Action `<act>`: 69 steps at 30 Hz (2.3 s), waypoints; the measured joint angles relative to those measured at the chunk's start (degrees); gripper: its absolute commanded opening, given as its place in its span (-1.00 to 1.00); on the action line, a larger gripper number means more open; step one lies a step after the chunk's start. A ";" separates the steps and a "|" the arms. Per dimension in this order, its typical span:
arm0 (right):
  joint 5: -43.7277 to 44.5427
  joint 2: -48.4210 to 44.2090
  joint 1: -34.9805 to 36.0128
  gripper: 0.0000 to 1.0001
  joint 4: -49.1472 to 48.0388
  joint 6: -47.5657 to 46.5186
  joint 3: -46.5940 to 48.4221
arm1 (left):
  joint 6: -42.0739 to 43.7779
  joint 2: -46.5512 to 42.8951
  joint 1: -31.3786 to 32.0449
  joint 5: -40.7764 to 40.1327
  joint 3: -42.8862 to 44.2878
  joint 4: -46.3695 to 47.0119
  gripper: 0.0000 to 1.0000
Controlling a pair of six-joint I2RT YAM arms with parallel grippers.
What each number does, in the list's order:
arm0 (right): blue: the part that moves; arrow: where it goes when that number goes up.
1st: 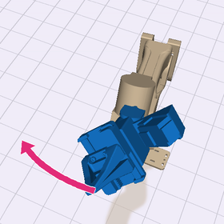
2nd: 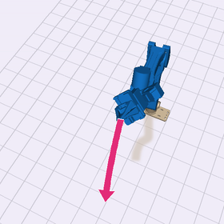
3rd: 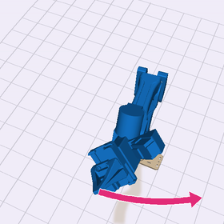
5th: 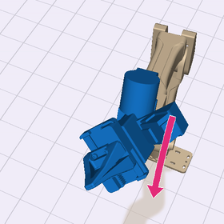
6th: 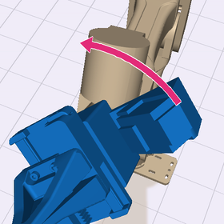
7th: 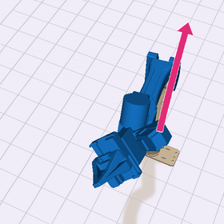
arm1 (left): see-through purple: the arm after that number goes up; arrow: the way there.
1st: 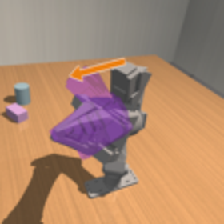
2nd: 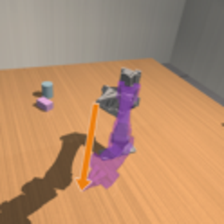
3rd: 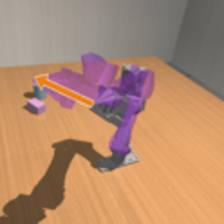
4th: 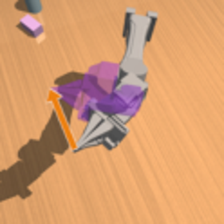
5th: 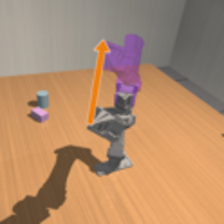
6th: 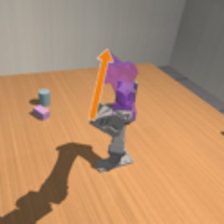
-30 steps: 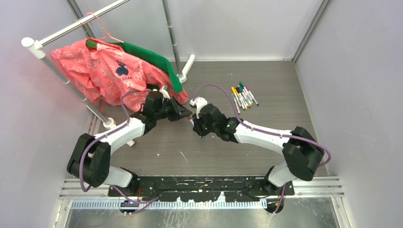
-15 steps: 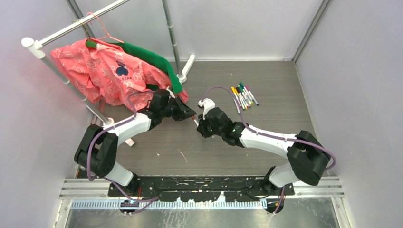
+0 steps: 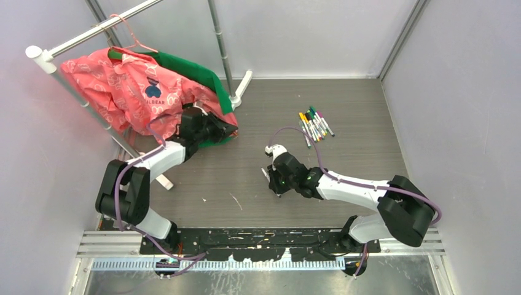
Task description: Open the pen caps
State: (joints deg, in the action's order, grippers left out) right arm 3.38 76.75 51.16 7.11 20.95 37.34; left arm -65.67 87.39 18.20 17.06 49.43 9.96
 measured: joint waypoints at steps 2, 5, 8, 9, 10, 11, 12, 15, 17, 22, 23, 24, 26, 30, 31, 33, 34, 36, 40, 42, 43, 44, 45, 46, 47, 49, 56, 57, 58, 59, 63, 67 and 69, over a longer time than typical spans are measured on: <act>0.42 -0.02 0.00 -0.98 0.96 0.24 -0.09 | -0.07 0.68 0.07 0.42 0.09 0.72 -1.00; 2.45 -0.24 -0.11 -0.98 2.36 0.48 0.35 | 0.74 2.21 0.31 2.12 0.52 0.81 -1.00; 5.16 0.39 -1.29 -0.98 4.61 1.03 2.93 | 3.80 2.75 1.18 2.86 1.14 -1.42 -1.00; 6.10 1.07 -1.95 -0.98 4.83 1.40 4.09 | 5.46 2.64 1.64 2.82 1.25 -2.91 -1.00; 6.82 1.66 -2.54 -0.98 4.87 1.77 4.98 | 6.67 2.54 2.01 2.67 1.25 -3.96 -1.00; 7.63 2.43 -3.34 -0.98 4.90 2.19 5.92 | 8.31 2.32 2.58 2.21 1.25 -5.79 -1.00; 8.41 3.15 -4.15 -0.98 4.94 2.67 6.69 | 9.92 2.01 3.13 1.75 1.25 -7.69 -1.00; 10.16 5.27 -6.47 -0.98 5.14 3.98 8.28 | 14.91 1.07 4.74 -0.11 1.68 -13.84 -1.00; 11.02 7.06 -7.98 -0.97 5.53 4.98 9.46 | 18.64 1.07 6.01 -2.01 3.34 -18.82 -1.00; 12.79 10.84 -10.47 -0.92 6.29 6.86 11.65 | 26.05 1.14 9.03 -7.45 7.04 -26.95 -1.00; 12.96 11.32 -10.84 -0.91 6.40 7.26 11.74 | 27.10 1.25 9.49 -8.22 7.37 -27.80 -1.00; 13.09 11.74 -11.13 -0.88 6.54 7.58 11.85 | 28.46 1.64 10.21 -9.51 7.91 -29.22 -1.00; 13.27 12.41 -11.61 -0.83 6.69 8.07 11.89 | 30.29 2.80 11.30 -11.30 8.79 -31.01 -1.00; 13.33 13.94 -12.31 -0.64 6.78 8.90 11.89 | 33.68 6.51 13.81 -15.52 11.10 -35.06 -1.00; 13.33 14.32 -12.41 -0.61 6.80 9.07 11.89 | 34.56 7.54 14.53 -16.57 11.78 -36.15 -1.00; 13.33 14.95 -12.63 -0.53 6.78 9.31 11.89 | 35.34 9.18 15.47 -18.12 12.72 -37.33 -0.97; 13.31 15.34 -12.68 -0.47 6.78 9.38 11.89 | 35.82 9.79 15.78 -18.78 12.92 -37.70 -0.93; 13.31 16.17 -12.79 -0.37 6.75 9.44 11.89 | 36.26 10.67 16.33 -19.63 12.92 -38.34 -0.87; 13.27 17.05 -13.03 -0.24 6.21 9.62 11.96 | 36.39 11.72 16.46 -20.68 12.92 -38.60 -0.68; 13.22 17.16 -13.03 -0.20 5.95 9.62 11.96 | 36.39 12.04 16.48 -21.00 12.92 -38.60 -0.59; 13.22 17.16 -13.03 -0.18 5.77 9.62 11.96 | 36.39 12.17 16.48 -21.11 12.92 -38.60 -0.55; 13.22 17.16 -13.03 -0.17 5.70 9.62 11.96 | 36.37 12.33 16.48 -21.16 12.92 -38.60 -0.53; 13.20 17.16 -13.03 -0.16 5.62 9.62 11.96 | 36.39 12.48 16.52 -21.16 12.92 -38.60 -0.51; 13.18 17.16 -13.03 -0.14 5.57 9.62 11.96 | 36.37 12.52 16.57 -21.18 12.92 -38.60 -0.48; 13.18 17.16 -13.03 -0.13 5.53 9.62 11.96 | 36.37 12.55 16.57 -21.18 12.92 -38.62 -0.46; 13.18 17.16 -13.03 -0.12 5.51 9.60 11.96 | 36.37 12.57 16.63 -21.18 12.92 -38.60 -0.43; 13.42 17.14 -13.03 -0.06 6.01 9.40 12.13 | 36.30 12.59 16.68 -21.27 12.92 -38.60 -0.29; 13.55 17.14 -13.03 -0.03 6.38 9.33 12.24 | 36.28 12.59 16.70 -21.40 12.92 -38.60 -0.27; 13.68 17.09 -13.03 -0.01 6.73 9.18 12.31 | 36.22 12.59 16.70 -21.53 12.92 -38.60 -0.24; 13.79 17.00 -13.03 0.02 7.10 9.11 12.37 | 36.20 12.59 16.72 -21.59 12.92 -38.60 -0.20; 15.23 16.17 -13.25 0.05 9.55 7.80 13.88 | 36.13 12.35 16.72 -21.99 12.92 -38.64 0.01; 15.85 14.97 -15.06 0.08 11.06 6.32 17.40 | 36.11 10.10 16.72 -22.05 12.92 -39.19 0.17; 15.91 14.45 -16.59 0.09 11.39 5.77 18.99 | 36.13 8.52 16.74 -22.05 13.03 -39.43 0.24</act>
State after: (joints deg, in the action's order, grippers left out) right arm 19.29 91.20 34.57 18.50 26.72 56.34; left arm -29.54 95.92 34.94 -4.99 62.46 -29.47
